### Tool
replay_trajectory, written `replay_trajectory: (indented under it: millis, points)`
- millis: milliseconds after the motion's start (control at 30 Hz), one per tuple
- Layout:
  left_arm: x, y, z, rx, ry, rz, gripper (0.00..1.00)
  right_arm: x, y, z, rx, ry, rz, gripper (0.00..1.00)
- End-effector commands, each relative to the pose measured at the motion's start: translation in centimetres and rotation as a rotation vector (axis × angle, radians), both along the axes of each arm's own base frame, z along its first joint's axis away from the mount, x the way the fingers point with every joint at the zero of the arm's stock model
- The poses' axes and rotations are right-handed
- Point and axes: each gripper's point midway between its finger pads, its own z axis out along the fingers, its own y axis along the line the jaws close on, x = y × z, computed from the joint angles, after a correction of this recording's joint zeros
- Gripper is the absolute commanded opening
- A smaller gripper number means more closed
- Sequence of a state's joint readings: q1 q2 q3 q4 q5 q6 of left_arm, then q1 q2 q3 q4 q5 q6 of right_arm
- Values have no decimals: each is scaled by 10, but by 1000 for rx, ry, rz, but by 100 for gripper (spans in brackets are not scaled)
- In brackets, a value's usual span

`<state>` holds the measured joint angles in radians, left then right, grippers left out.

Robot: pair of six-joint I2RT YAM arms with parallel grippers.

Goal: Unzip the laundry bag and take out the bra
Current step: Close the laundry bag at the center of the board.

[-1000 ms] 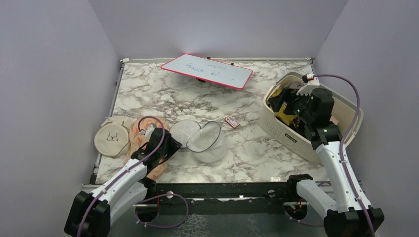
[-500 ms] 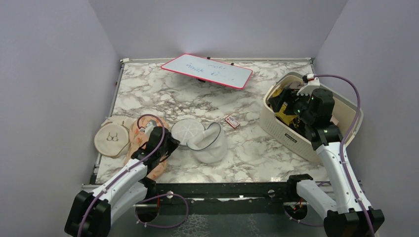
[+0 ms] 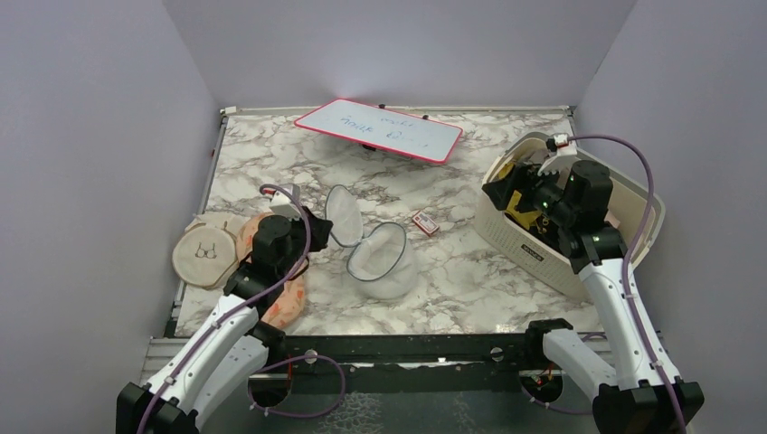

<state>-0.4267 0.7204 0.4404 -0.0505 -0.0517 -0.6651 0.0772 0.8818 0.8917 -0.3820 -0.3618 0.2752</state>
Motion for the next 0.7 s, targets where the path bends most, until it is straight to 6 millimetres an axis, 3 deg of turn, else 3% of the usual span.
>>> replay_trajectory:
  millis: [0,233,467,667]
  points:
    - [3,-7,42,239,-274,-213,0,-6,18,11,22,-9,126,78]
    - [-17,-37,63,369,-462,-529,0,-6,24,7,33,23,161,78]
    - [-46,-55,81,490,-704,-747,0,-7,24,4,32,33,166,78]
    - [-105,-77,66,546,-896,-1085,0,-8,24,4,27,38,167,78]
